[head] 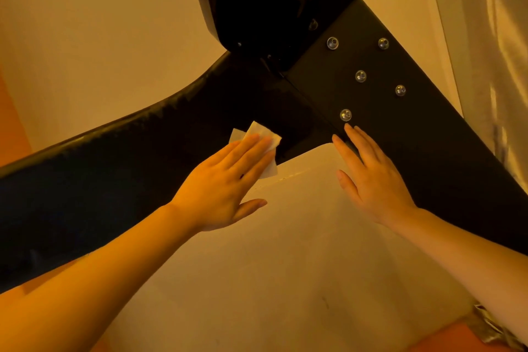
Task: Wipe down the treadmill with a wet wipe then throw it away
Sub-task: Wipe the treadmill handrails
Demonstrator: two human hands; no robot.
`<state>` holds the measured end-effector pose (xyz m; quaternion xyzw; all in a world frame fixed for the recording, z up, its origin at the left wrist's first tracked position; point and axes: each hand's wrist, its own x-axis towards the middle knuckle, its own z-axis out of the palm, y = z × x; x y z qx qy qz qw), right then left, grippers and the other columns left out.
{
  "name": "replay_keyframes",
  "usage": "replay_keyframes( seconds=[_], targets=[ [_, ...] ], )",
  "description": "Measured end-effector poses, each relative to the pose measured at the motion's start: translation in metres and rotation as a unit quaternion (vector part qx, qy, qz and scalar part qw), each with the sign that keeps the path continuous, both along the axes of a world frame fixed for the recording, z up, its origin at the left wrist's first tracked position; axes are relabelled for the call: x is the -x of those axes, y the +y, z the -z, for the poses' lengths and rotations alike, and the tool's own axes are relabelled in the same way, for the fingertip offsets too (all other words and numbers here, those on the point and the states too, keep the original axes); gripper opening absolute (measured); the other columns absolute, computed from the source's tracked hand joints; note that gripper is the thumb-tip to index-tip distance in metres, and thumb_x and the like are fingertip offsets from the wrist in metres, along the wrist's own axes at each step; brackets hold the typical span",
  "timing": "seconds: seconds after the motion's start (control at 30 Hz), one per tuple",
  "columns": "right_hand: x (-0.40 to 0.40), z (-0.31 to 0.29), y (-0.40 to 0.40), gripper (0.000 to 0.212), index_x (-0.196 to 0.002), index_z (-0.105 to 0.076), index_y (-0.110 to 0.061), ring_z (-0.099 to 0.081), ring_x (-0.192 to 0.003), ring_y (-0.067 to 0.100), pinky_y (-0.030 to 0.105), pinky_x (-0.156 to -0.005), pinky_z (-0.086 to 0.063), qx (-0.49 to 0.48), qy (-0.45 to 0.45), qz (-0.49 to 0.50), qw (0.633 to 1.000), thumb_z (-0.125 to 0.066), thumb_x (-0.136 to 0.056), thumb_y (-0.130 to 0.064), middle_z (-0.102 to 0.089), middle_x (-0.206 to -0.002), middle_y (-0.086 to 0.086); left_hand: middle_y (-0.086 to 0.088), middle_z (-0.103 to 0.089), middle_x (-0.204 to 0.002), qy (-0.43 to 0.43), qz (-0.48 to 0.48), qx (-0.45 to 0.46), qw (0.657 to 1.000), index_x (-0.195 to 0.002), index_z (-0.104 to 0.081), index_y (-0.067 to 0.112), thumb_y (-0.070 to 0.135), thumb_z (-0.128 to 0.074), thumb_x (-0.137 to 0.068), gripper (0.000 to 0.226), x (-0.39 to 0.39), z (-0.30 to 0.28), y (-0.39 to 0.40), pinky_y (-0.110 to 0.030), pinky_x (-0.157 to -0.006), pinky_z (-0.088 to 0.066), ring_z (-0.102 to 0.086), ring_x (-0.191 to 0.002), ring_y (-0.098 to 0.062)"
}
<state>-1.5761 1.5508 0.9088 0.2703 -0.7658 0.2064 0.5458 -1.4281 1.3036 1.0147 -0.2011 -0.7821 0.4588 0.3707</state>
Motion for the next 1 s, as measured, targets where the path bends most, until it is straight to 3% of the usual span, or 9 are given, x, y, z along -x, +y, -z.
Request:
replay_keyframes(
  seconds=[0.23, 0.47, 0.67, 0.8, 1.0],
  targets=[
    [0.0, 0.004, 0.006, 0.057, -0.151, -0.031, -0.015, -0.027, -0.144, 0.032, 0.037, -0.103, -0.033, -0.009, -0.001, 0.013, 1.0, -0.028, -0.1, -0.04, -0.028, -0.157, 0.015, -0.014, -0.019, -0.161, 0.0, -0.014, 0.008, 1.0, -0.154, -0.023, 0.009, 0.062, -0.022, -0.098, 0.077, -0.013, 0.014, -0.021, -0.048, -0.118, -0.017, -0.012, -0.149, -0.034],
    [0.004, 0.014, 0.021, 0.053, -0.148, -0.037, -0.012, -0.032, -0.141, 0.035, 0.038, -0.101, -0.032, 0.006, -0.015, 0.036, 0.999, -0.047, -0.099, -0.03, -0.031, -0.155, 0.018, -0.013, -0.023, -0.159, -0.006, -0.003, 0.02, 1.0, -0.152, -0.026, 0.009, 0.061, -0.016, -0.096, 0.078, 0.013, 0.008, 0.01, -0.049, -0.115, -0.013, -0.015, -0.147, -0.033],
    [0.005, 0.018, 0.029, 0.056, -0.147, -0.039, -0.013, -0.035, -0.139, 0.036, 0.038, -0.099, -0.032, 0.011, -0.039, 0.053, 0.998, -0.037, -0.096, -0.037, -0.033, -0.154, 0.017, -0.012, -0.004, -0.16, 0.018, -0.031, 0.036, 0.999, -0.155, -0.009, 0.011, 0.061, 0.004, -0.093, 0.081, 0.038, 0.005, 0.044, -0.044, -0.117, -0.001, 0.006, -0.147, -0.032],
    [0.004, 0.019, 0.028, 0.057, -0.147, -0.039, -0.013, -0.035, -0.139, 0.036, 0.038, -0.099, -0.032, 0.015, -0.037, 0.058, 0.998, -0.036, -0.096, -0.037, -0.034, -0.153, 0.018, -0.014, -0.02, -0.159, 0.014, -0.013, 0.043, 0.999, -0.153, -0.023, 0.01, 0.059, -0.004, -0.096, 0.078, 0.046, 0.001, 0.061, -0.043, -0.117, -0.007, -0.005, -0.146, -0.032],
    [0.007, 0.02, 0.028, 0.053, -0.149, -0.036, -0.015, -0.032, -0.141, 0.034, 0.036, -0.101, -0.03, 0.009, -0.04, 0.063, 0.997, -0.037, -0.101, -0.038, -0.032, -0.155, 0.015, -0.013, 0.001, -0.162, -0.011, -0.021, 0.042, 0.999, -0.153, 0.001, 0.011, 0.057, -0.01, -0.098, 0.073, 0.049, -0.003, 0.081, -0.041, -0.116, 0.008, 0.017, -0.143, -0.03]
  ],
)
